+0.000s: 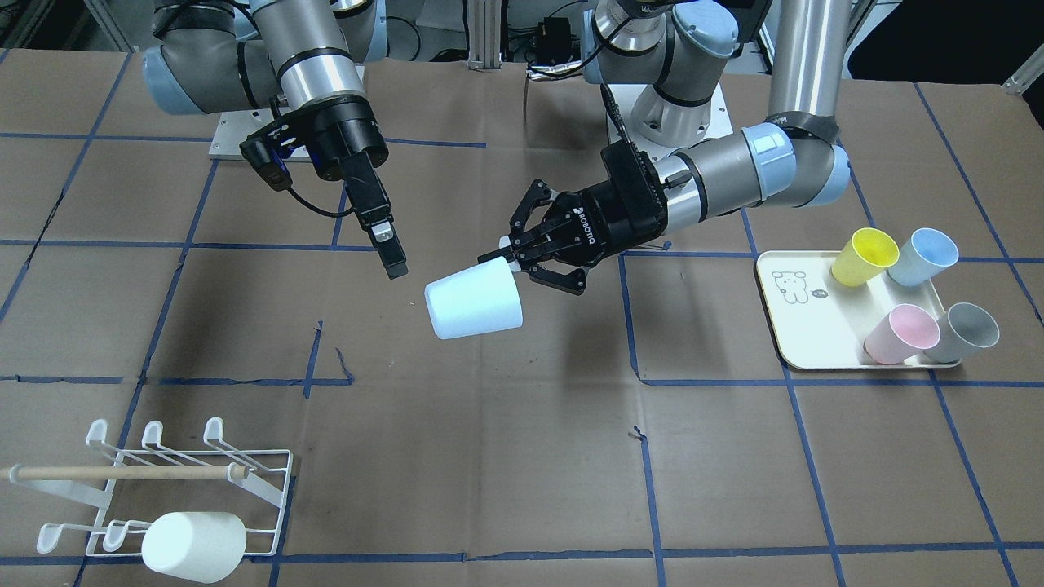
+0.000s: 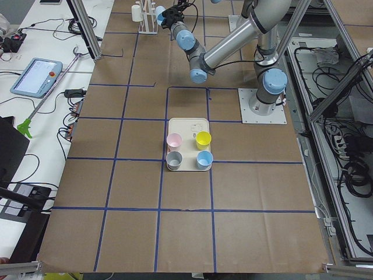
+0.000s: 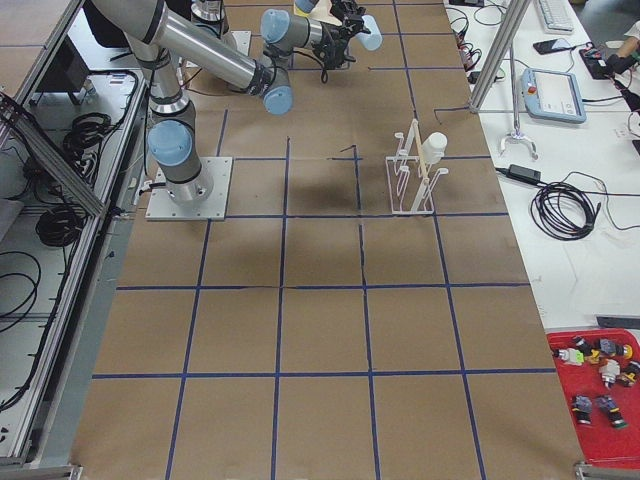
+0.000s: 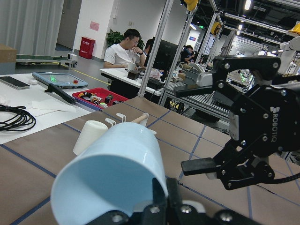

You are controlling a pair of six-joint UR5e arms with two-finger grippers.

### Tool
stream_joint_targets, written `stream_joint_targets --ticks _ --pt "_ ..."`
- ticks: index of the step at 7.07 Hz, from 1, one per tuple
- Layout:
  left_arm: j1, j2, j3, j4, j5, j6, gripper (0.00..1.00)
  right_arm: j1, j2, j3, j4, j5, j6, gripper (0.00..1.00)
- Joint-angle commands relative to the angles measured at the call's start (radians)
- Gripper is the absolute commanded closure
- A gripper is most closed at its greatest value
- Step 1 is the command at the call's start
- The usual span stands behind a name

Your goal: Transfer IKEA cup to right arm and place on rack

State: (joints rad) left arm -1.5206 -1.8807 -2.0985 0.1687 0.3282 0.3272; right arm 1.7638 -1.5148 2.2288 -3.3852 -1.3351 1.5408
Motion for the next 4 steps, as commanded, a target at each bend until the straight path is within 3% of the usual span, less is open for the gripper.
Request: stream_joint_targets --ticks 1,4 --pt "-0.001 0.002 0.0 0.0 0.002 -0.017 0.98 0.022 0.001 -0.006 0.004 -0.006 0.012 0.02" --pt "-0.001 0.002 0.0 0.002 0.008 -0.02 0.98 0.042 0.034 -0.063 0.03 -0.006 0.012 0.02"
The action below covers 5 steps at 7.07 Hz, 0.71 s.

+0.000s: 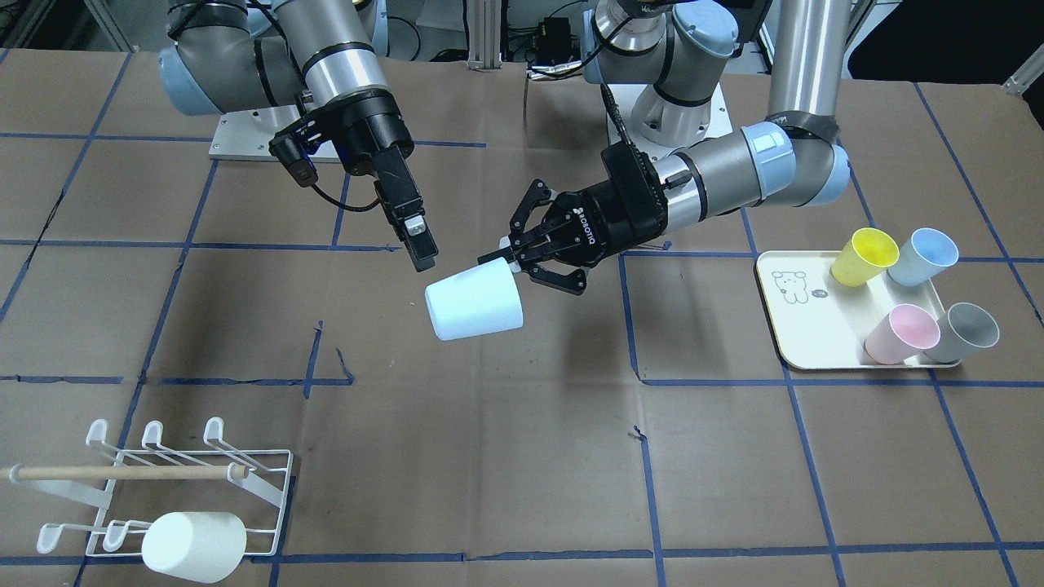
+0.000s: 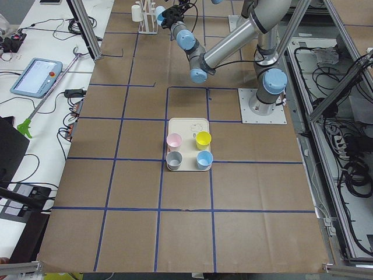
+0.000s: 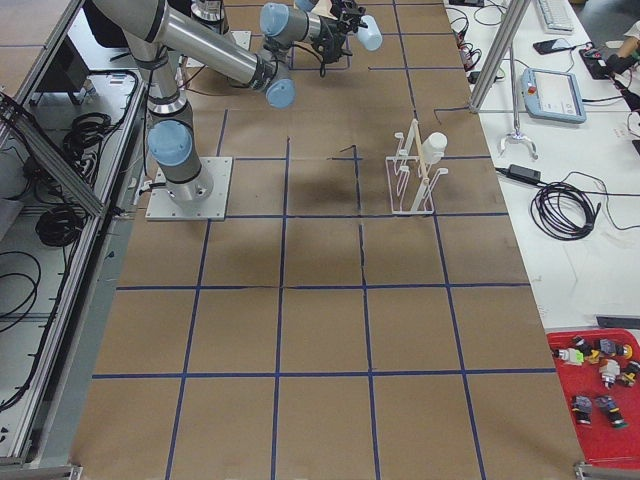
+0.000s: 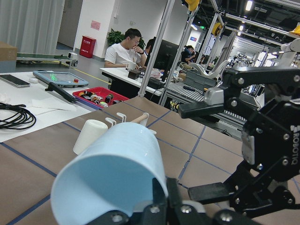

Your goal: Transfer IKEA cup to right arm and place on rack

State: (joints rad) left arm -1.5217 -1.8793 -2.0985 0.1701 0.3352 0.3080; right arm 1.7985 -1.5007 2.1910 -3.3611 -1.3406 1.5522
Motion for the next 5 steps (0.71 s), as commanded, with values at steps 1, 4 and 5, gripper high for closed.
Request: stream_joint_targets --ticks 1,4,5 --pt "0.0 0.0 0.0 0.002 0.001 -0.001 0.98 0.01 0.042 -0.048 0.006 0.0 0.002 0.02" --pt "0.0 0.0 0.0 0.0 0.001 -0.001 0.98 0.018 0.091 -0.086 0.005 0.001 0.028 0.02" --pt "0.0 0.0 0.0 0.0 0.001 -0.001 0.98 0.018 0.102 -0.088 0.005 0.001 0.028 0.02"
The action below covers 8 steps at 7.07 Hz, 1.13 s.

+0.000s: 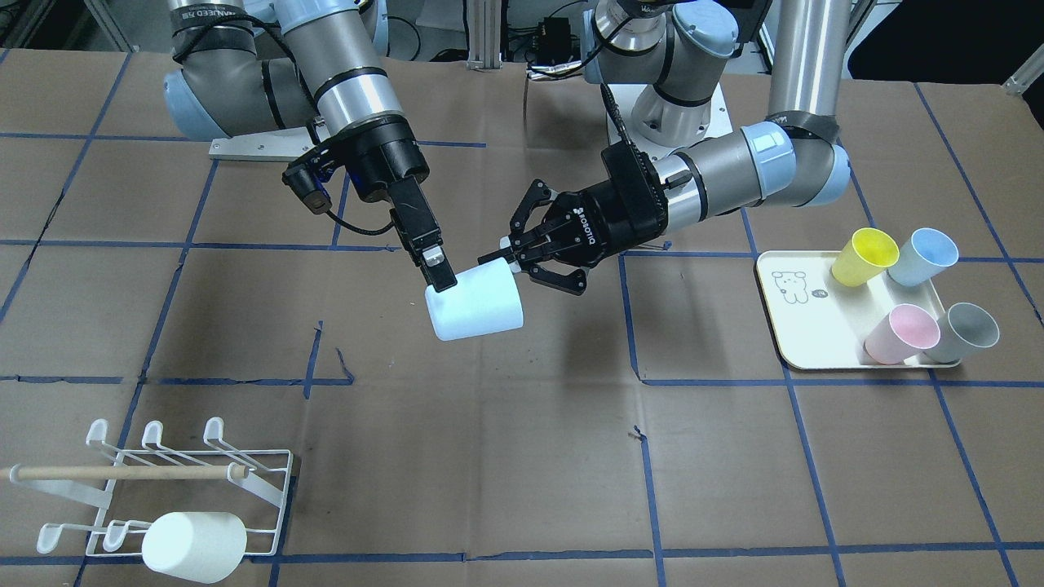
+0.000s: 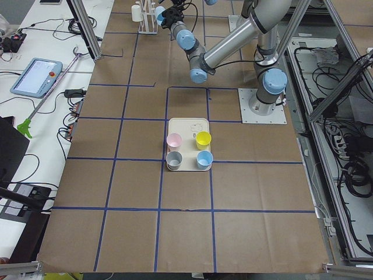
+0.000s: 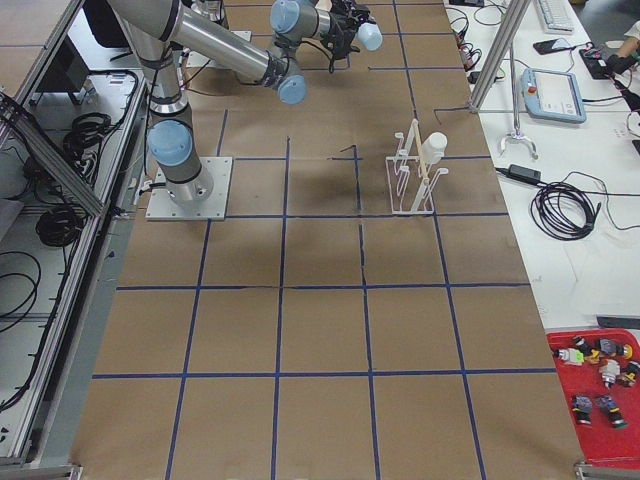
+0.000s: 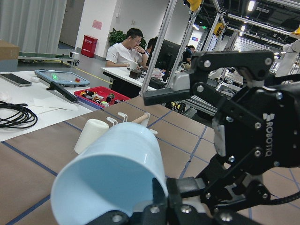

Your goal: Transfer IKEA cup to right arm and place on rack

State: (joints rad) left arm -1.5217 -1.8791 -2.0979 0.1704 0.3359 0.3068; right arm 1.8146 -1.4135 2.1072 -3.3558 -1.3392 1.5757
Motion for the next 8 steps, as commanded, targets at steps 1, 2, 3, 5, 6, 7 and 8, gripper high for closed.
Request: stream_joint_targets --ticks 1,2,3,5,6,7,8 --pt "0.0 0.0 -0.001 0.0 0.0 -0.002 0.97 0.005 0.022 -0.016 0.001 0.0 0.004 0.01" --pt "0.0 0.0 0.001 0.0 0.0 -0.002 0.97 0.012 0.042 -0.036 0.003 0.0 0.004 0.01" --pt "0.0 0.0 0.001 0.0 0.0 -0.002 0.97 0.015 0.053 -0.045 0.003 0.0 0.01 0.01" --pt "0.0 0.0 0.001 0.0 0.0 -0.006 0.97 0.015 0.062 -0.056 0.003 0.0 0.009 0.01" --pt "0.0 0.0 0.001 0.001 0.002 -0.006 0.97 0.015 0.07 -0.059 0.003 0.0 0.009 0.02" --pt "0.0 0.0 0.001 0.001 0.002 -0.008 0.97 0.015 0.074 -0.059 0.003 0.002 0.009 0.02" --pt "0.0 0.0 0.001 0.001 0.002 -0.008 0.97 0.015 0.074 -0.059 0.003 0.002 0.009 0.02"
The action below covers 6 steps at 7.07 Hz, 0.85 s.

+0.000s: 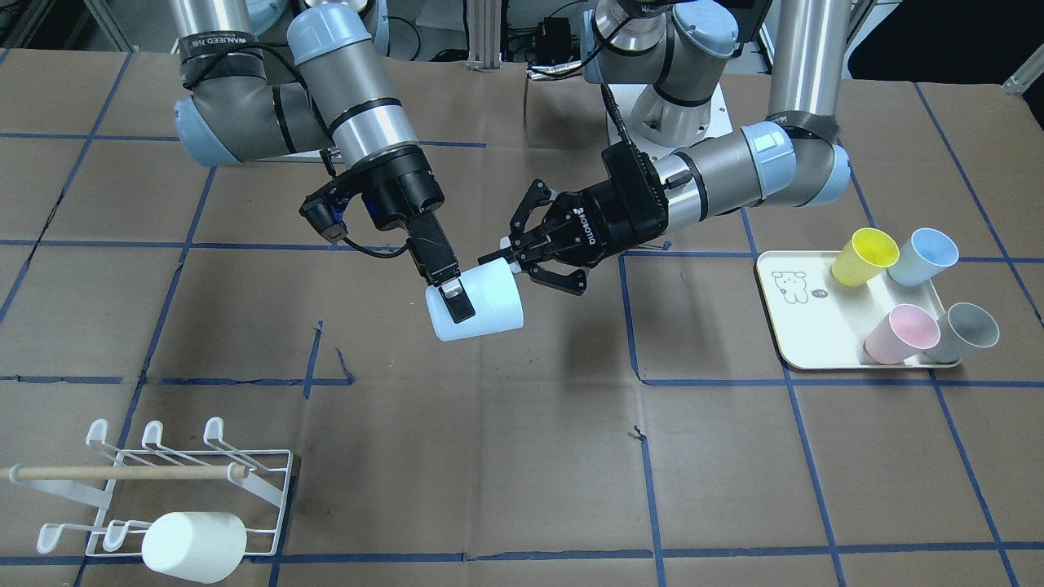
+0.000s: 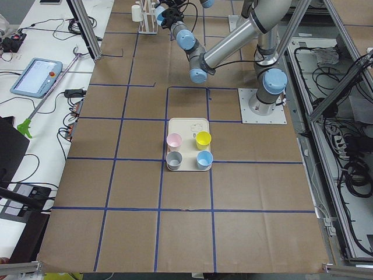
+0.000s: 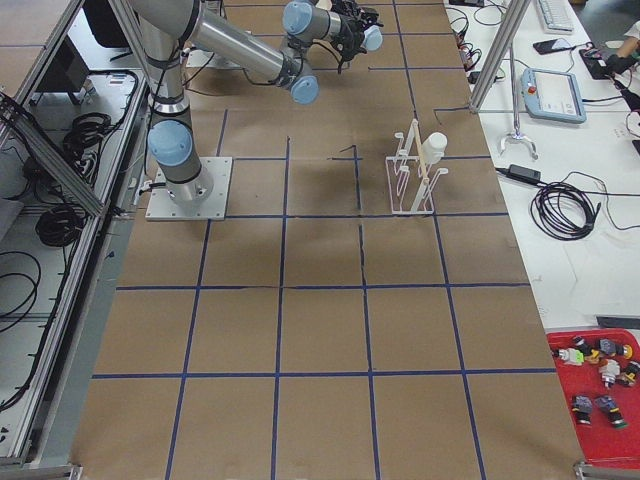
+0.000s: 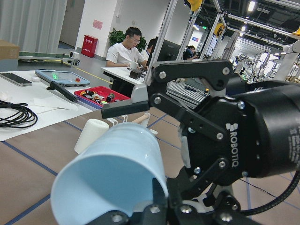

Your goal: Transfer IKEA cup to right arm and place on rack

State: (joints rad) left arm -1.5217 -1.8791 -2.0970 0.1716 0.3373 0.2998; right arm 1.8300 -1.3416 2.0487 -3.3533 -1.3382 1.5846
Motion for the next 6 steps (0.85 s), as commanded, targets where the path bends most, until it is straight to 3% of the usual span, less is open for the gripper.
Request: stream_joint_targets --ticks 1,3,5,6 --pt "0.0 0.0 0.0 0.0 0.0 -0.001 0.97 0.0 0.001 0.001 0.0 0.001 0.0 0.02" --pt "0.002 0.0 0.0 0.0 0.0 -0.004 0.96 -0.001 -0.002 -0.001 0.002 0.008 -0.002 0.23" --pt "0.0 0.0 0.0 0.0 0.0 -0.004 0.96 -0.001 -0.002 -0.001 0.002 0.013 -0.005 0.37" --pt "0.002 0.0 0.002 0.0 0.0 -0.004 0.89 -0.001 -0.002 -0.001 0.0 0.013 -0.006 0.42"
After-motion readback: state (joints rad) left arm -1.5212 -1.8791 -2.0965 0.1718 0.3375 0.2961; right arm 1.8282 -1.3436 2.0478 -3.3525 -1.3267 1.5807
